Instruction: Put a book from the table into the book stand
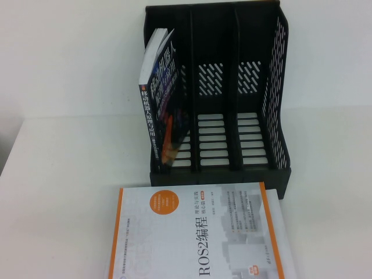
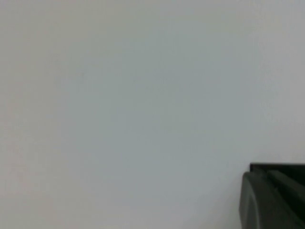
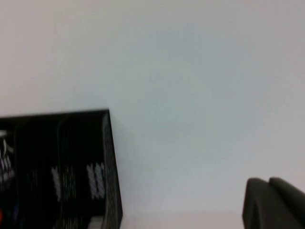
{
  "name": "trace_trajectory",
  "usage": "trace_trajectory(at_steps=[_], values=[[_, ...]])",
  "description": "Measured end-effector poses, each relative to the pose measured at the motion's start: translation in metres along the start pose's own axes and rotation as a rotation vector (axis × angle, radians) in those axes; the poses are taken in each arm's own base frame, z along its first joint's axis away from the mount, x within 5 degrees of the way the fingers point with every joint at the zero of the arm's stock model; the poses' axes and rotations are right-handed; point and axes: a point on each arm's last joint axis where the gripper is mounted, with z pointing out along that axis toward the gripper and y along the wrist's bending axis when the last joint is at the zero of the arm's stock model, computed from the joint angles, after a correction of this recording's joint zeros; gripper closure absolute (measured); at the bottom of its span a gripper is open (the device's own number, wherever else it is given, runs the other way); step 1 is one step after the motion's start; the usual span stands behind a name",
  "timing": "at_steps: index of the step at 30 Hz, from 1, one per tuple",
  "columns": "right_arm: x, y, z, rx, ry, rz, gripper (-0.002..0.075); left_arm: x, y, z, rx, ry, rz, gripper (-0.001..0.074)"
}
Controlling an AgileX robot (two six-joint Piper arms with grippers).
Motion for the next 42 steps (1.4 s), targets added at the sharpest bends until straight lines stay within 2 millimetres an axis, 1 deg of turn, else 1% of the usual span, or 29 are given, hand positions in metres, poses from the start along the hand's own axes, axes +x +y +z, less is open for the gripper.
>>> trace_trajectory(at_steps=[3, 6, 9, 12, 17, 22, 25, 27, 29, 32, 35, 38, 42], values=[[-0.013, 0.002, 0.003, 0.004, 0.157, 0.010, 0.0727, -0.014, -0.002, -0.001, 0.007, -0.036, -0.022, 0.0738], [-0.019, 0.006, 0.016, -0.007, 0.343, 0.055, 0.0727, -0.015, -0.002, -0.001, 0.007, -0.041, -0.049, 0.0738], [-0.018, 0.010, 0.032, -0.028, 0.478, 0.116, 0.0727, -0.012, -0.002, -0.001, 0.006, 0.004, -0.099, 0.0738], [-0.012, 0.012, 0.049, -0.040, 0.583, 0.138, 0.0727, -0.010, -0.004, 0.000, 0.000, 0.121, -0.149, 0.0738], [0.010, 0.017, 0.077, -0.112, 0.796, 0.097, 0.0727, -0.009, -0.008, 0.012, -0.032, 0.457, -0.174, 0.0738], [0.039, 0.024, 0.110, -0.204, 1.019, 0.165, 0.0727, -0.007, -0.017, 0.039, -0.032, 0.793, -0.266, 0.0738], [0.059, 0.030, 0.130, -0.282, 1.110, 0.223, 0.0727, 0.002, -0.026, 0.057, 0.040, 0.957, -0.306, 0.0738], [0.070, 0.033, 0.141, -0.319, 1.137, 0.257, 0.0727, 0.011, -0.031, 0.068, 0.099, 1.037, -0.326, 0.0738], [0.081, 0.037, 0.152, -0.345, 1.155, 0.280, 0.0726, 0.024, -0.036, 0.080, 0.161, 1.121, -0.360, 0.0738], [0.097, 0.045, 0.165, -0.367, 1.179, 0.271, 0.0726, 0.044, -0.041, 0.096, 0.219, 1.207, -0.420, 0.0738], [0.113, 0.058, 0.173, -0.387, 1.206, 0.243, 0.0726, 0.058, -0.045, 0.108, 0.266, 1.241, -0.479, 0.0738], [0.129, 0.072, 0.181, -0.409, 1.250, 0.215, 0.0726, 0.071, -0.048, 0.120, 0.286, 1.256, -0.555, 0.0738], [0.143, 0.092, 0.193, -0.445, 1.283, 0.184, 0.0726, 0.086, -0.048, 0.130, 0.273, 1.279, -0.624, 0.0738]])
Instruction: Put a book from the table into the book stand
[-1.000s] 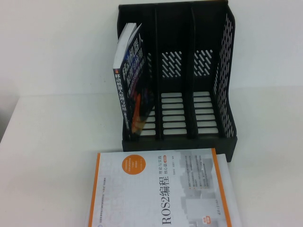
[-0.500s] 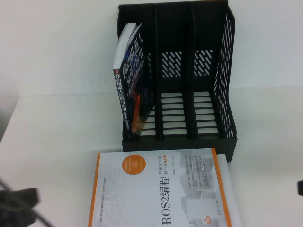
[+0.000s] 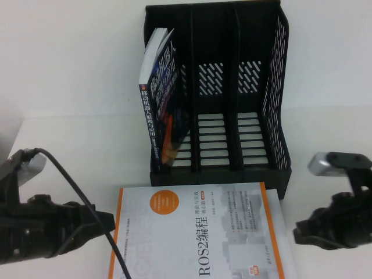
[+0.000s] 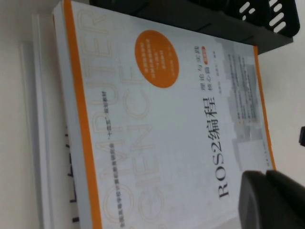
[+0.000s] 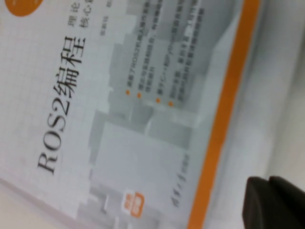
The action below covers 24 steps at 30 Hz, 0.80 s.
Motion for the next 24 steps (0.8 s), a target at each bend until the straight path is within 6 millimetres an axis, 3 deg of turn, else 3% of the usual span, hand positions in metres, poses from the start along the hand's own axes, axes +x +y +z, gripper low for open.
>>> trace_trajectory(at_steps=[12, 15, 20, 24], values=[[-0.021, -0.010, 0.053, 0.020, 0.100, 0.032, 0.0726, -0.009, 0.018, 0.022, -0.034, 0.010, -0.081, 0.0710], [-0.022, -0.010, 0.056, 0.015, 0.106, 0.037, 0.0726, -0.013, 0.019, 0.025, -0.036, 0.000, -0.098, 0.0614], [-0.021, -0.006, 0.060, 0.007, 0.109, 0.026, 0.0726, -0.021, 0.017, 0.027, -0.017, -0.005, -0.095, 0.0314], [-0.022, 0.002, 0.063, 0.013, 0.090, -0.009, 0.0726, -0.023, 0.013, 0.027, 0.001, -0.001, -0.077, 0.0188]])
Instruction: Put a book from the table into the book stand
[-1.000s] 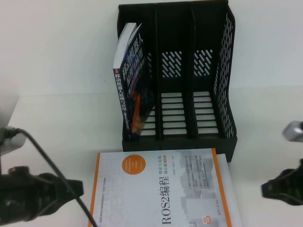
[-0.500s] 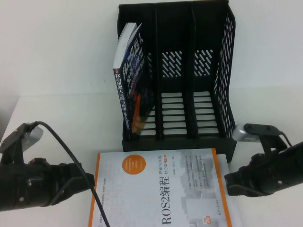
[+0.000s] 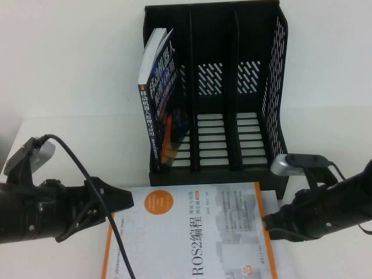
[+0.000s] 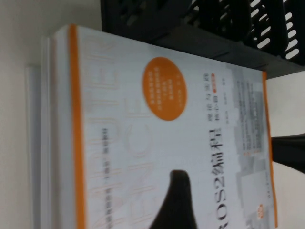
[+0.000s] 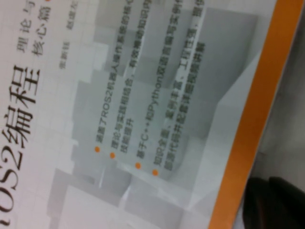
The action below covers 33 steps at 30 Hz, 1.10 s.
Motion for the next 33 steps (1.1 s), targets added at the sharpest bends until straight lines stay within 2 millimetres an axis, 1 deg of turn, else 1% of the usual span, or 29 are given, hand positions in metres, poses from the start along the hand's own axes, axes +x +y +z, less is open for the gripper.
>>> trace_trajectory(at_steps=[3, 6, 8, 11, 15, 18, 21, 27, 33], values=[[-0.001, 0.012, 0.004, -0.011, -0.009, -0.028, 0.0726, -0.003, -0.001, -0.002, 0.007, -0.005, 0.001, 0.0167], [-0.005, 0.025, 0.007, -0.032, -0.016, -0.052, 0.0726, -0.009, 0.005, -0.010, 0.008, 0.005, -0.011, 0.0162], [-0.007, 0.031, 0.011, -0.045, -0.014, -0.062, 0.0726, -0.015, 0.014, -0.018, -0.001, 0.017, -0.018, 0.0162], [-0.012, 0.036, 0.015, -0.056, -0.016, -0.064, 0.0726, -0.025, 0.032, -0.031, -0.030, 0.022, -0.068, 0.0162], [-0.018, 0.037, 0.020, -0.061, -0.014, -0.063, 0.0726, -0.033, 0.056, -0.035, -0.065, 0.046, -0.132, 0.0162], [-0.020, 0.037, 0.024, -0.069, -0.008, -0.055, 0.0726, -0.033, 0.074, -0.026, -0.084, 0.114, -0.168, 0.0162], [-0.023, 0.038, 0.027, -0.080, 0.000, -0.044, 0.0726, -0.032, 0.090, -0.013, -0.066, 0.194, -0.206, 0.0162], [-0.024, 0.039, 0.028, -0.087, 0.003, -0.039, 0.0726, -0.045, 0.112, 0.006, -0.028, 0.286, -0.257, 0.0162], [-0.024, 0.039, 0.028, -0.088, 0.004, -0.046, 0.0726, -0.043, 0.131, 0.020, -0.017, 0.338, -0.300, 0.0162]])
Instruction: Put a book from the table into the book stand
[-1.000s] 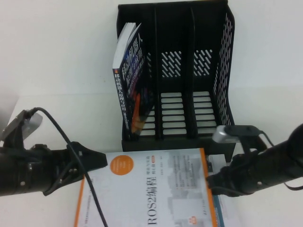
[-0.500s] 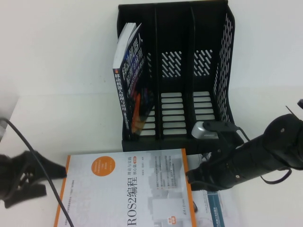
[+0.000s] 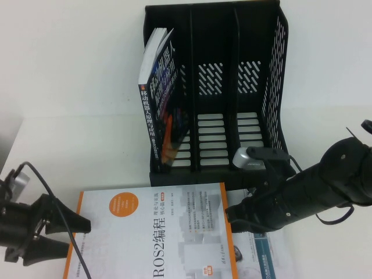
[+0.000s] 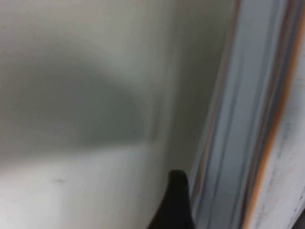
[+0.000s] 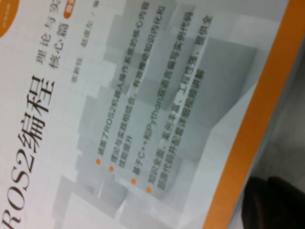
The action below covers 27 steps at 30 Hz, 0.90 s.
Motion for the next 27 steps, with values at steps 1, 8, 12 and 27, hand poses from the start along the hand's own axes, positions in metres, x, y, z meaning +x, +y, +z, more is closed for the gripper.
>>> trace_trajectory(at_steps=[1, 8, 12, 27], values=[[0.000, 0.000, 0.000, 0.000, 0.000, 0.000, 0.0726, -0.001, 0.002, 0.002, 0.006, 0.007, -0.008, 0.0162], [0.000, 0.000, 0.000, -0.005, -0.003, -0.008, 0.0726, -0.006, 0.011, 0.018, 0.133, 0.035, -0.017, 0.0162], [-0.001, 0.000, 0.001, -0.016, -0.008, 0.006, 0.0726, -0.008, 0.014, 0.021, 0.148, 0.035, -0.021, 0.0162], [-0.006, 0.002, 0.010, -0.079, -0.019, 0.027, 0.0726, -0.010, 0.013, 0.019, 0.174, 0.007, -0.033, 0.0584]])
